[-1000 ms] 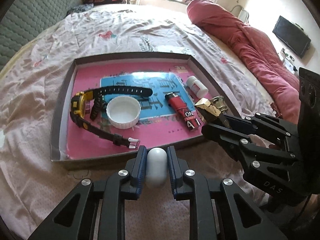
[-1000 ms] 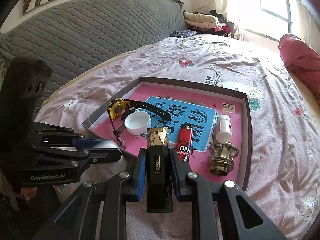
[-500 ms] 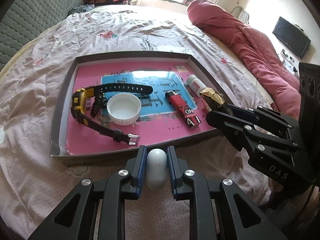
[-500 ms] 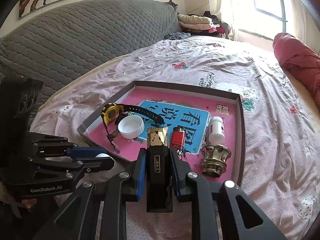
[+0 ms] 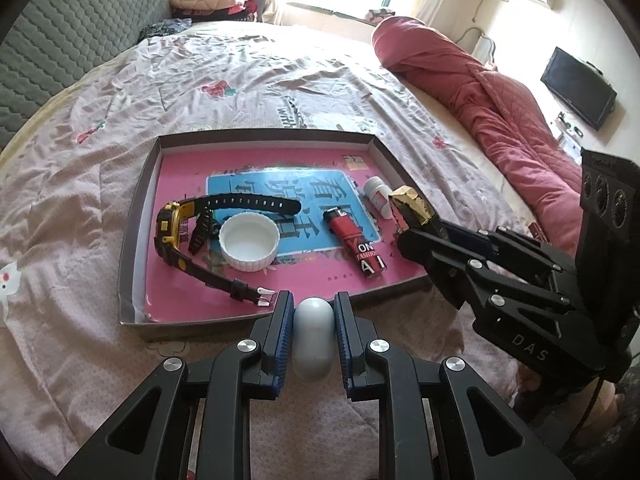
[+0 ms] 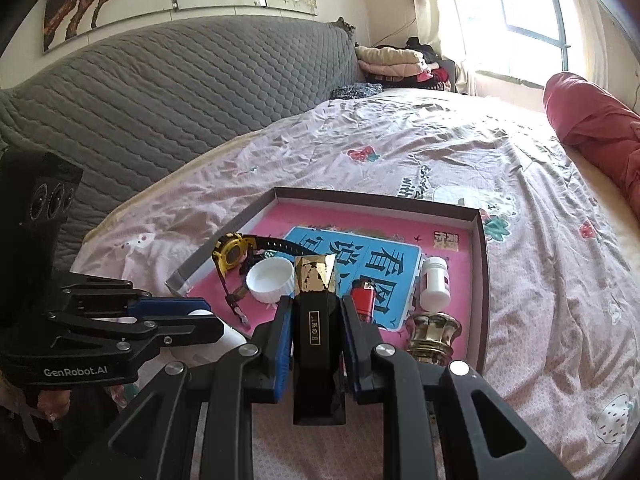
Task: Organize rigid objects
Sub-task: 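Lift the earbud case toward the tray while the right tool carries the black case over it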
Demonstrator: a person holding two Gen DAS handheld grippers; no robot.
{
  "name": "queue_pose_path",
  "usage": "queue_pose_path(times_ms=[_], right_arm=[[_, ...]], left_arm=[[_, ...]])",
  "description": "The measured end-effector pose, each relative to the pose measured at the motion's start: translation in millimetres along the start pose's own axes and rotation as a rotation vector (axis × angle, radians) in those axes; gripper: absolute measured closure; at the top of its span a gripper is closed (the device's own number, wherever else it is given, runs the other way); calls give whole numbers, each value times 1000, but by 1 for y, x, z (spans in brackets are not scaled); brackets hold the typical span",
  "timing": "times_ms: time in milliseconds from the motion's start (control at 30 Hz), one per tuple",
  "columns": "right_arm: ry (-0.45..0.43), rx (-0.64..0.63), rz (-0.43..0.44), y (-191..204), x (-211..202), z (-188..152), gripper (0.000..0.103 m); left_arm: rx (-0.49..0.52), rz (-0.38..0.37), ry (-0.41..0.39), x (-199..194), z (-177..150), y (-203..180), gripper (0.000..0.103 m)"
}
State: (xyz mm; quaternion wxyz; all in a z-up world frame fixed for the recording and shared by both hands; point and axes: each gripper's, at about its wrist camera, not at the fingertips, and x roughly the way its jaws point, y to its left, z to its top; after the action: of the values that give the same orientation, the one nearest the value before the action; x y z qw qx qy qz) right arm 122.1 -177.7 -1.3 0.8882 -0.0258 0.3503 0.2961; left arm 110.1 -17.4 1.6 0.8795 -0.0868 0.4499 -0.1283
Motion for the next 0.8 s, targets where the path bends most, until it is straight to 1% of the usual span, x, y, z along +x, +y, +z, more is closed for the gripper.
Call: queue_pose_path(times_ms=[233,367,500,567,800], right_arm=[[-6,-7,5,3,0,2,80],[-4,-6,3,4,2,3,80],[-26,-8,-8,5,0,6,80],[-42,-8,-31,4,-1,8,80],[-96,21,-63,-3,-9,15,80]], left_arm=[[-11,1,-27,-9,7,0,82],[0,18,-45,-13,13,-2,82],[0,33,-50,-14,18,-1,82],[4,44,-50,-14,20,-1,82],[3,55,-67,-16,29,-1,82]])
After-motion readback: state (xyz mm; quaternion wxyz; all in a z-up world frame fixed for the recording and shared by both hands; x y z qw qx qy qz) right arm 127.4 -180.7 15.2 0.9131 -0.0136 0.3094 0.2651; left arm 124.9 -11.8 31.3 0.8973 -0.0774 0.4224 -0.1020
